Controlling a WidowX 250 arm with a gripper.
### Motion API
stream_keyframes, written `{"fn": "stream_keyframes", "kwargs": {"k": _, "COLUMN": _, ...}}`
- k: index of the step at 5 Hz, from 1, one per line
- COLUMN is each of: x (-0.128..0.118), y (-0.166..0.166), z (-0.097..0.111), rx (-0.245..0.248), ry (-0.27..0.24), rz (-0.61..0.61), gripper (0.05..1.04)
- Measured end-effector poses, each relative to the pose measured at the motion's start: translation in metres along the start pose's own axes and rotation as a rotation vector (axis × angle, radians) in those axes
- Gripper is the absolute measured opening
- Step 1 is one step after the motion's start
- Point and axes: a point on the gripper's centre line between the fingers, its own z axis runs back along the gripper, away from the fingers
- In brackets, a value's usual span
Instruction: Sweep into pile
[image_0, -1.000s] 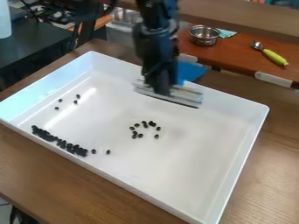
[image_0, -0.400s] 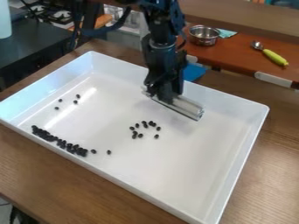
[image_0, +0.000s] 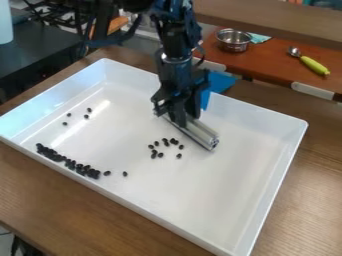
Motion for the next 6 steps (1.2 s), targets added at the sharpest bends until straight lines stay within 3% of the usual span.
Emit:
{"fn": "stream_keyframes", "kwargs": {"k": 2, "x": -0.003, "y": 0.019, "z": -0.006, "rx": -0.032, "ry": -0.034, "rz": 0.025, "gripper": 0.340}}
{"fn": "stream_keyframes", "kwargs": {"k": 6, "x": 0.026, "y": 0.116, "z": 0.019, "rx": 0.011, "ry": -0.015, "rz": 0.053, "gripper": 0.340}}
